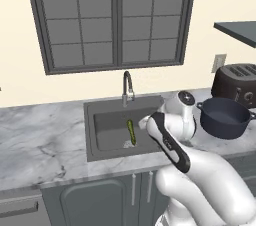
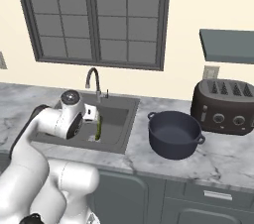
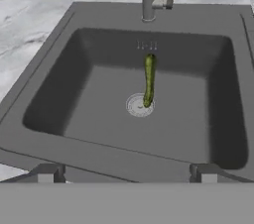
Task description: Dump the squash from the pot into the sink. Then turn on the water and wash the squash. Then turn off the water and put the squash back in the pot.
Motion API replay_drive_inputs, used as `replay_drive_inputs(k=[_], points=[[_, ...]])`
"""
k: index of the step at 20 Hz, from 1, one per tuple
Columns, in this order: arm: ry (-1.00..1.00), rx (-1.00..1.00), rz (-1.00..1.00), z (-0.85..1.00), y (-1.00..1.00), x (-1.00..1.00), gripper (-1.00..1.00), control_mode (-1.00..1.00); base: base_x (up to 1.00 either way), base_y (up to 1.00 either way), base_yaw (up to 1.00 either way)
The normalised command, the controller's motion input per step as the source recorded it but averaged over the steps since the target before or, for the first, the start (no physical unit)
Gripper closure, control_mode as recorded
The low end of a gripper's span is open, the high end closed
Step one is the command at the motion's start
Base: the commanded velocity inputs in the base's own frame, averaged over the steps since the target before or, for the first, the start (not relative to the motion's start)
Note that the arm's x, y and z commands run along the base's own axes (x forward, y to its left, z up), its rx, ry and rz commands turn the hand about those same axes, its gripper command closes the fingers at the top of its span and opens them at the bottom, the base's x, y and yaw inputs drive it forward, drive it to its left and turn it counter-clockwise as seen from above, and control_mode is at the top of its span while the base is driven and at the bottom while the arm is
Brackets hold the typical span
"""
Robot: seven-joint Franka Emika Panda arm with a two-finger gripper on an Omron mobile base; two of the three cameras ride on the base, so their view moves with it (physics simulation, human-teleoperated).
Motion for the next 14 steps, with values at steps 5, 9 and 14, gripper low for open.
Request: replay_drive_inputs(k=[5,9,14], points=[[-0.23,-0.13,0.00,-0.45,0.09,0.45,-1.00,-1.00,0.00,0.00,0.00],[-0.13,-0.10,0.00,-0.33,0.01,0.47,-1.00,-1.00,0.00,0.00,0.00],[-0.03,-0.06,0.00,-0.36,0.00,0.23,-1.00,-1.00,0.00,0.00,0.00]])
